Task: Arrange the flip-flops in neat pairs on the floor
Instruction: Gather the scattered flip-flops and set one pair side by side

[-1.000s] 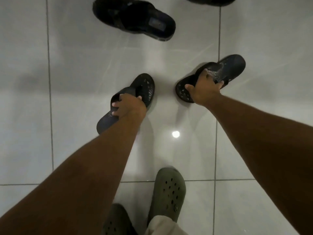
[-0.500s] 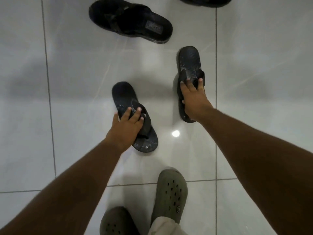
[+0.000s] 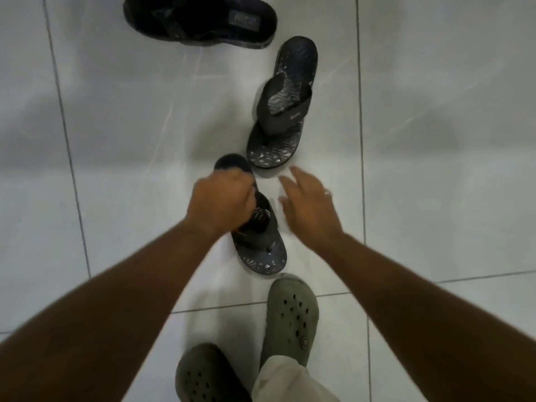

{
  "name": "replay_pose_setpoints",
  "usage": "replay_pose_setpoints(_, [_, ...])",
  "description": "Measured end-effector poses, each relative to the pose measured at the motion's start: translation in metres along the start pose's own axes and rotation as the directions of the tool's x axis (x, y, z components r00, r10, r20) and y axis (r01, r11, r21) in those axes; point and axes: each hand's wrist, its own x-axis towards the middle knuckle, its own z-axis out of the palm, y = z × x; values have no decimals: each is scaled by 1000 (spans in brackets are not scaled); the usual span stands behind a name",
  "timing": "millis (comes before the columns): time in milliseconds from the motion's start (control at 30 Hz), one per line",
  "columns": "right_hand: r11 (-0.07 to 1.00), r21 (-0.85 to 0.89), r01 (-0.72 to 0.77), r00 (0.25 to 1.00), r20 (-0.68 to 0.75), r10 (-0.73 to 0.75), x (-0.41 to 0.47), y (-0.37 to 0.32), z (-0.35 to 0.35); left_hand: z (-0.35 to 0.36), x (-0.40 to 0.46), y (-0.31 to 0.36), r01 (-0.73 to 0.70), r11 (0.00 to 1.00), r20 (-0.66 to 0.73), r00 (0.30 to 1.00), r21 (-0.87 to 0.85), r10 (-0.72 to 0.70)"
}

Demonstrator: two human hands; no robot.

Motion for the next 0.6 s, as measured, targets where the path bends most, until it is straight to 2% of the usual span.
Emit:
replay_pose_setpoints(67, [998, -49, 27, 995, 101, -22, -28, -7, 23, -9, 37, -4, -45, 999, -100, 994, -5, 44])
replay_pose_setpoints(100, [995, -89, 45, 990, 140, -32, -36, -11, 32, -11, 59, -3, -134, 990, -85, 987, 44, 137])
replay_pose_setpoints(167, [990, -133, 52, 973, 231, -20, -41, -17, 47, -7, 99, 8, -333, 923, 93, 943, 195, 321])
replay_pose_setpoints(233, [991, -132, 28, 957, 289, 12, -38, -18, 52, 1, 127, 12, -414, 861, 267, 901, 294, 342])
replay_pose_setpoints(267, [990, -140, 20, 954, 298, 22, -36, -14, 53, 3, 136, 9, -412, 851, 300, 899, 324, 321])
replay_pose_setpoints(333, [984, -171, 44, 956, 294, 8, -33, -5, 50, 1, 142, -9, -353, 883, 275, 922, 310, 272])
replay_pose_setpoints(433, [975, -212, 64, 948, 318, 7, -38, 15, 45, -8, 141, -33, -162, 976, 251, 960, 146, 122])
replay_pose_setpoints(600, [975, -189, -116, 939, 299, 169, -50, 37, 29, -19, 130, -88, 185, 982, 246, 951, 30, -187])
